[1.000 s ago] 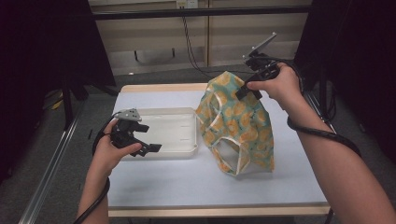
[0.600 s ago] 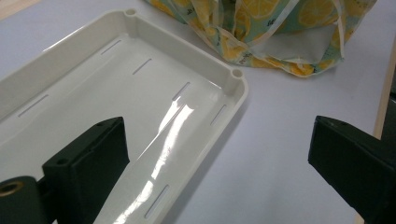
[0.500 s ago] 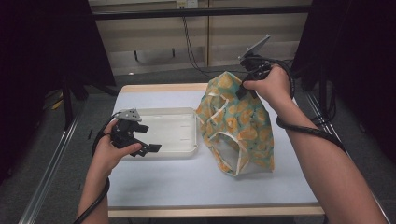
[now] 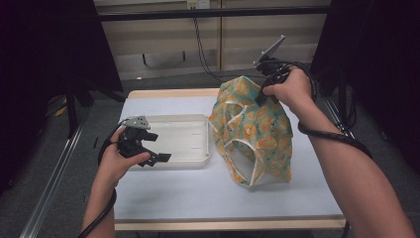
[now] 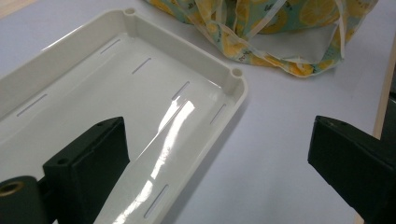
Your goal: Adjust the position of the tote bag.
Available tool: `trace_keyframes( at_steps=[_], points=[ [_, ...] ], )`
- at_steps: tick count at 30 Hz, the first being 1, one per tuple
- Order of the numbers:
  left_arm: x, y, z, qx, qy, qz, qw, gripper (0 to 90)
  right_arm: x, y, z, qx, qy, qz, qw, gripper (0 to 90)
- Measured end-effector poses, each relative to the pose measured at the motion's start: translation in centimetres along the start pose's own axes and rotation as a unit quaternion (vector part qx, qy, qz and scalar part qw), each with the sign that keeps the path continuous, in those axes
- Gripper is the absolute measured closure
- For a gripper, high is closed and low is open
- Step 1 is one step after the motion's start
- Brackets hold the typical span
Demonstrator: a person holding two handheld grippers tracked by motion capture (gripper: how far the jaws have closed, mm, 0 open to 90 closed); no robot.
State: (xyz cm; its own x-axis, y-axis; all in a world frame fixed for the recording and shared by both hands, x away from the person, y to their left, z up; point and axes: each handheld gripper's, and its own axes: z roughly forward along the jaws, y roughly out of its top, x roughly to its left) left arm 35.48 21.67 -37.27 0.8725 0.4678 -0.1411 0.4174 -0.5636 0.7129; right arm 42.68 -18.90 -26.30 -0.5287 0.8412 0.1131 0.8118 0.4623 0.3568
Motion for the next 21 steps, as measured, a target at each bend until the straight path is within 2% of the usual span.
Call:
trace_keyframes(
  at_steps=[4,5,7,12,13,15,17,18,20,21],
  points=[
    [0.0,0.0,0.2,0.004,-0.005,0.000,1.0000,4.8,-0.3,-0.3,-0.5,0.007,0.006,-0.016,0.9998,90.0],
    [0.0,0.0,0.2,0.005,-0.006,0.000,1.0000,4.8,-0.4,-0.5,-0.6,0.009,0.007,-0.028,0.9995,90.0],
    [-0.1,0.1,0.3,0.007,-0.001,0.000,1.0000,4.8,-0.7,-0.7,-0.9,0.009,0.008,-0.037,0.9992,90.0],
    [0.0,0.0,0.6,0.007,-0.005,-0.004,1.0000,4.8,-1.4,-1.5,-1.7,0.008,0.025,-0.063,0.9977,90.0],
    [0.0,0.0,0.7,0.009,-0.004,-0.002,0.9999,4.9,-1.4,-1.7,-1.9,0.010,0.035,-0.077,0.9964,90.0],
    [0.0,0.0,0.8,0.011,-0.005,-0.001,0.9999,4.8,-1.4,-1.9,-2.2,0.012,0.038,-0.094,0.9948,90.0],
    [0.0,-0.1,1.0,0.014,-0.008,-0.003,0.9999,4.8,-1.4,-2.1,-2.4,0.018,0.046,-0.115,0.9921,90.0],
    [0.0,-0.1,1.0,0.014,-0.008,-0.003,0.9999,4.8,-1.5,-2.2,-2.4,0.020,0.052,-0.132,0.9897,90.0],
    [0.0,-0.1,1.1,0.014,-0.009,-0.003,0.9999,4.8,-1.4,-2.3,-2.5,0.022,0.058,-0.145,0.9875,90.0],
    [0.0,-0.1,1.1,0.014,-0.009,-0.003,0.9999,4.8,-1.4,-2.3,-2.5,0.022,0.058,-0.145,0.9875,90.0]
  ],
)
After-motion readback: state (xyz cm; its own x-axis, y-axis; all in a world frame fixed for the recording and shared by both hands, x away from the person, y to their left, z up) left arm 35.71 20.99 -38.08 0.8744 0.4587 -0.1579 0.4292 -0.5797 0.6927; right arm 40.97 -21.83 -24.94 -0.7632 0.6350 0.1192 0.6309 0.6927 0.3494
